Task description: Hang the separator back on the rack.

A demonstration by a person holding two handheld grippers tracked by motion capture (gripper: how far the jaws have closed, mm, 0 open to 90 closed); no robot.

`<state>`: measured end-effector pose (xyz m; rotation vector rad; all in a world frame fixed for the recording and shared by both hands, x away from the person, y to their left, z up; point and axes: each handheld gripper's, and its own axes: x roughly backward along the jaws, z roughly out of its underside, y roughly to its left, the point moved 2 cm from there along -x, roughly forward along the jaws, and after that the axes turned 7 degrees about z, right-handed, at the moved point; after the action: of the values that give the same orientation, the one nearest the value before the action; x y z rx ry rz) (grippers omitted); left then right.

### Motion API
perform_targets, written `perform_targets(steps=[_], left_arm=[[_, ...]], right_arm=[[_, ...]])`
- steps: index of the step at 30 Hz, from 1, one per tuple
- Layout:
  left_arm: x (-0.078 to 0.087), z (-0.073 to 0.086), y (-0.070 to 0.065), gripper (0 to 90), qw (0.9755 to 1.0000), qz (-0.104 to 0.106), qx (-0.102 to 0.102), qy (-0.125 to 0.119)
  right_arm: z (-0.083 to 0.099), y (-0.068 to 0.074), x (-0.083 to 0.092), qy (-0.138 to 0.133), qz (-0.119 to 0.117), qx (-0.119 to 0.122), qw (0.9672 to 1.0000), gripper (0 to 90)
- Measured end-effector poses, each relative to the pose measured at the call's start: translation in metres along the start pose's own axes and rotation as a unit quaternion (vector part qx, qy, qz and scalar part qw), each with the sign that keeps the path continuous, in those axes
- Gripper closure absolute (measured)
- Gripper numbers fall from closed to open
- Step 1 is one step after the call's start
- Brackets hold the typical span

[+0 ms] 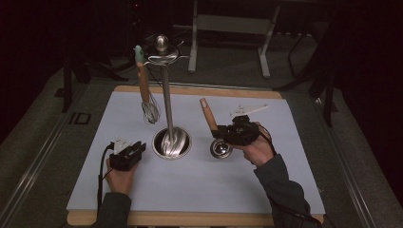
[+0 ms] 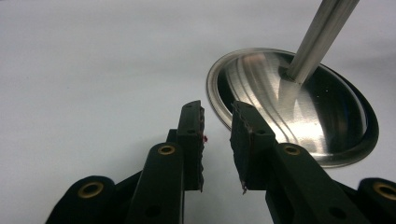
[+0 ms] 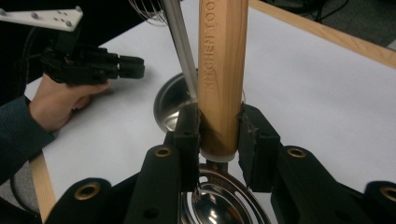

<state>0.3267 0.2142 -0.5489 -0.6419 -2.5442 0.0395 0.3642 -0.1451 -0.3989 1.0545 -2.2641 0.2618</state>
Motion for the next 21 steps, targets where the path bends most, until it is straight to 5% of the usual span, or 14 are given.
perform_targets(steps=[21], left_arm=[[0.000, 0.000, 0.000, 74.1, 1.0000, -0.001, 0.000, 0.000]], right_arm=[[-0.022, 0.010, 0.009, -0.029, -0.006, 0.015, 0.9994, 71.2]])
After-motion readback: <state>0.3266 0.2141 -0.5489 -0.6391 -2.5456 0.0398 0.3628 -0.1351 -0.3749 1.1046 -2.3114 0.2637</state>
